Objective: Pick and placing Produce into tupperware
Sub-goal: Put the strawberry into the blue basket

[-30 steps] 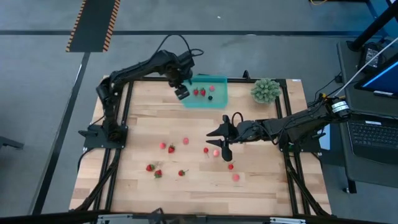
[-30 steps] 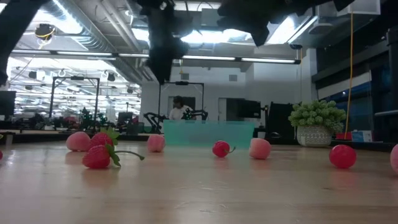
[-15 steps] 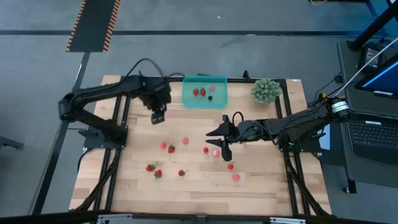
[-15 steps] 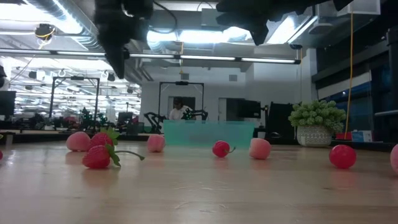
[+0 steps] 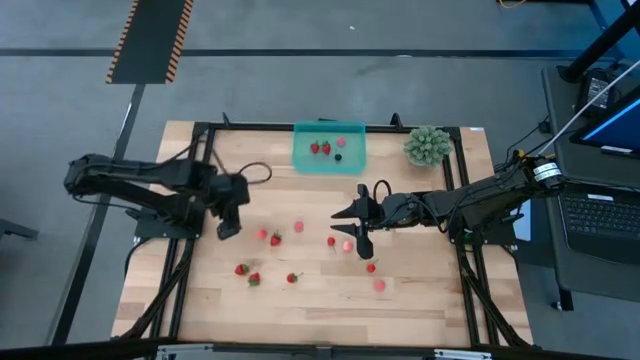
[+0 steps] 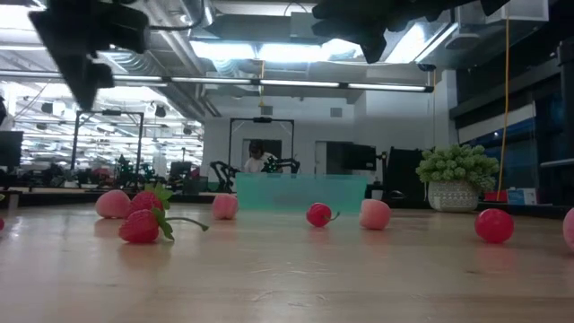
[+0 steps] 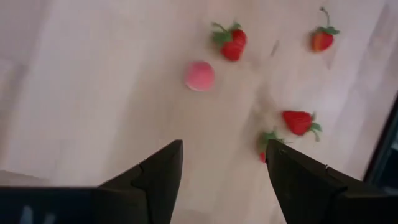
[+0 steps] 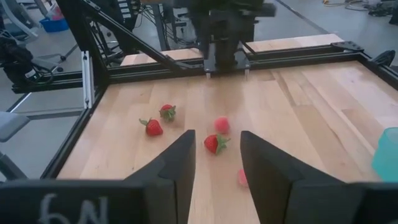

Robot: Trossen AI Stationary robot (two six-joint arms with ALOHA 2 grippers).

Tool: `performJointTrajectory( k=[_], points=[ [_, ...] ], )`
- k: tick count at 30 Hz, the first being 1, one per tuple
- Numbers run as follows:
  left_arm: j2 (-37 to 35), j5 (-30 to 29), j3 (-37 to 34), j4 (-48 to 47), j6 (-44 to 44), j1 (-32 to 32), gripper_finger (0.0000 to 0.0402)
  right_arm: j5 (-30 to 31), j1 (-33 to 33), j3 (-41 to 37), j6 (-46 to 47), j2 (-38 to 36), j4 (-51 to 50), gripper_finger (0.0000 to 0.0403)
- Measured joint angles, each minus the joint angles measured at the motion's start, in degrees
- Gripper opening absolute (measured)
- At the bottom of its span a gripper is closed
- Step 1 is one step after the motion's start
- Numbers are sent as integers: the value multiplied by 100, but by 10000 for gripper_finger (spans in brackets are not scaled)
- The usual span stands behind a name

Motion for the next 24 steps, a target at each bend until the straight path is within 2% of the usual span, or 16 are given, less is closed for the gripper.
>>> performJointTrajectory(
  k=[3, 10, 13, 19, 24],
  points=[
    [-145, 0, -275, 309, -410, -496, 220, 0, 0, 0, -2, 0, 0, 129],
    [0, 84, -845, 1155, -155, -1239, 220, 0, 0, 0, 9, 0, 1, 129],
    [156, 35, -911, 1061, -586, -1428, 220, 0, 0, 0, 2, 0, 0, 129],
    [407, 60, -909, 1092, -918, -1966, 221, 0, -2, 2, 11, 0, -20, 129],
    [648, -18, -909, 1194, -1383, -2330, 247, 0, -2, 2, 0, 0, -17, 129]
  ],
)
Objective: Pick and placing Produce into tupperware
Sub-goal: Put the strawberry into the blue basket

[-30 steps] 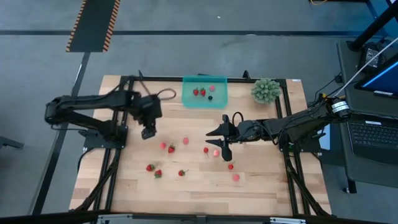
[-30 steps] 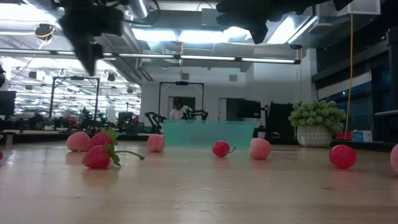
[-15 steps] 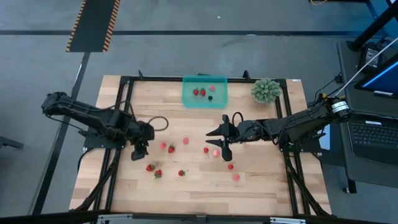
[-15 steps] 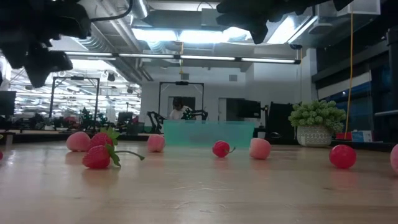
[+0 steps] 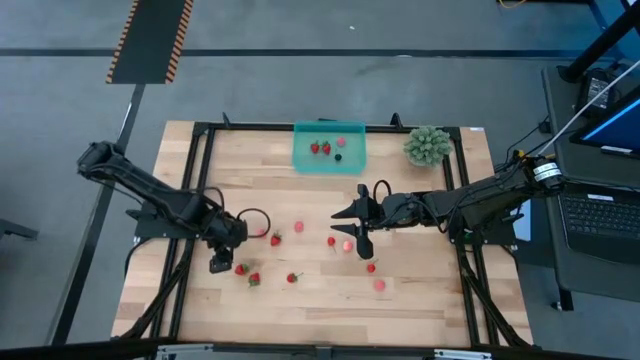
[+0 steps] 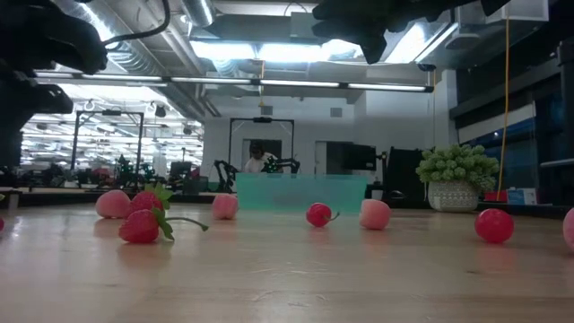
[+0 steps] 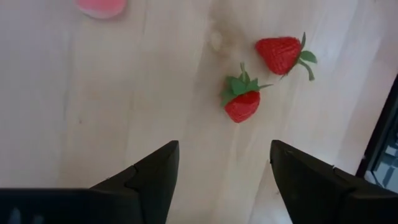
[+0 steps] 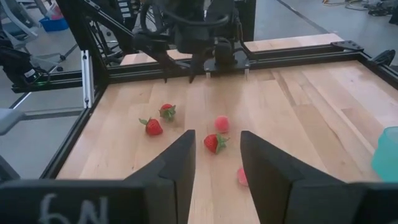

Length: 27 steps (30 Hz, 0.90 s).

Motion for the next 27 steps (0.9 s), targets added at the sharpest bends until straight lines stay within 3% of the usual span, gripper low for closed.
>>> performJointTrajectory(
  k=[9, 27],
  points=[
    [620, -365, 2, 514, -75, -551, 294, 0, 0, 0, 11, 0, -4, 130],
    [1815, -940, 4, 1360, -240, -1116, 290, 0, 0, 0, 16, 0, -7, 130]
  ],
)
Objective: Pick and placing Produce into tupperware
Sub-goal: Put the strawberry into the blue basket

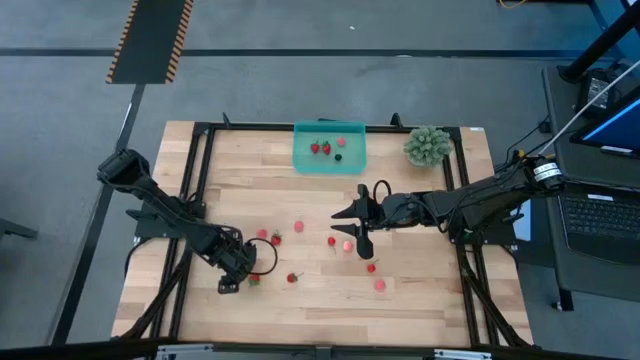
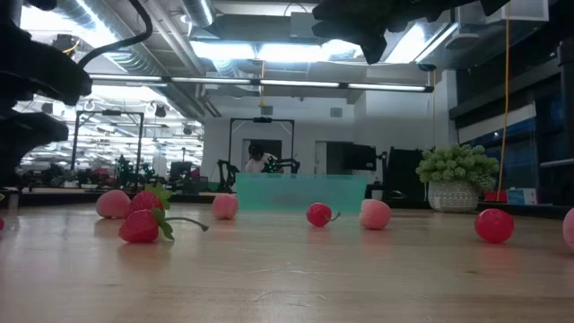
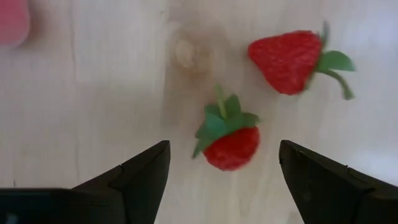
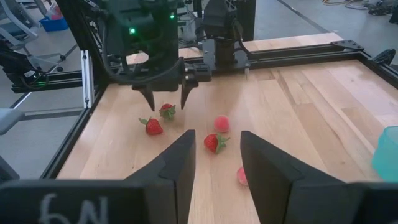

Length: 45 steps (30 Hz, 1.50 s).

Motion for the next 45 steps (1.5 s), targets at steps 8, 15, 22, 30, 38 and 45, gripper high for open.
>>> performJointTrajectory(
  k=[8, 15, 22, 30, 38, 45],
  points=[
    [336, -19, 4, 29, -16, 0, 289, 0, 0, 0, 1, 0, 0, 130],
    [341, -48, 4, 111, -31, 0, 275, 0, 0, 0, 1, 0, -2, 130],
    [343, -48, 4, 258, -23, 2, 260, 0, 0, 0, 1, 0, -13, 130],
    [343, 109, 4, 314, -2, 2, 224, 0, 0, 0, 1, 0, -17, 130],
    [343, 97, 4, 293, -2, 9, 159, 0, 0, 0, 1, 0, -22, 130],
    [300, 175, 6, 217, 2, 9, 129, 0, 0, 2, 1, 0, -72, 130]
  ],
)
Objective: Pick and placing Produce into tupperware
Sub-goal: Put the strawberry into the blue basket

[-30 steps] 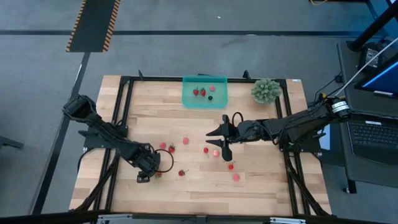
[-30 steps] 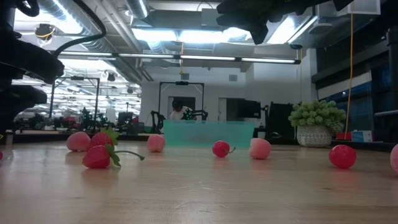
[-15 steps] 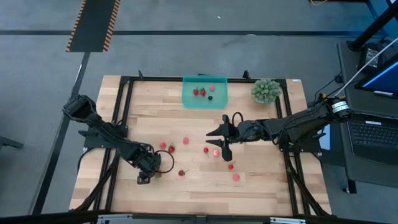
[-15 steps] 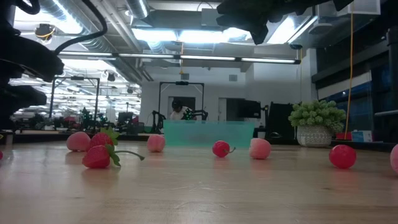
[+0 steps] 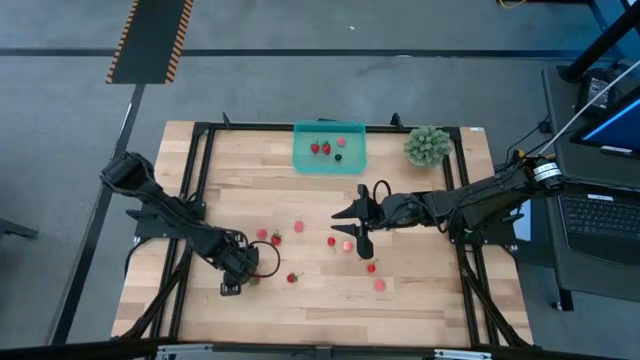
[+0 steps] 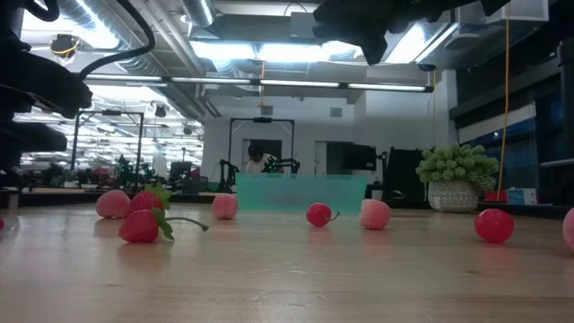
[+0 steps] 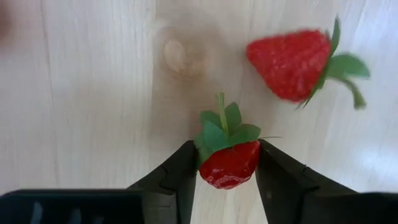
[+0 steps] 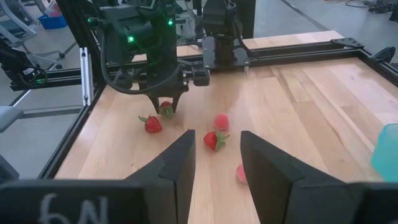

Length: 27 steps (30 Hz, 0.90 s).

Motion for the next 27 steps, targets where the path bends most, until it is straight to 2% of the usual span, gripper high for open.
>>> performJointTrajectory(
  k=[5, 8, 12, 16, 22, 25, 27],
  points=[
    [-233, 345, 188, -373, 153, 108, 129, 0, 2, 0, 2, 0, -50, 130],
    [-415, 518, 365, -740, 561, 255, 135, 0, 2, 0, 2, 0, -48, 130],
    [-677, 434, 679, -1132, 1286, 716, 131, 0, 2, 0, 0, 0, -43, 129],
    [-922, -38, 1051, -1234, 2215, 1483, 130, 0, 0, 0, 12, 2, 7, 129],
    [-945, -834, 1751, -1138, 3526, 3003, 133, 2, 0, 2, -4, -47, 336, 129],
    [-778, -915, 2033, -687, 4129, 3830, 132, 2, 0, 7, 0, -132, 478, 129],
    [-644, -757, 2203, -201, 4429, 4353, 133, 2, 0, 14, 0, -201, 508, 129]
  ],
)
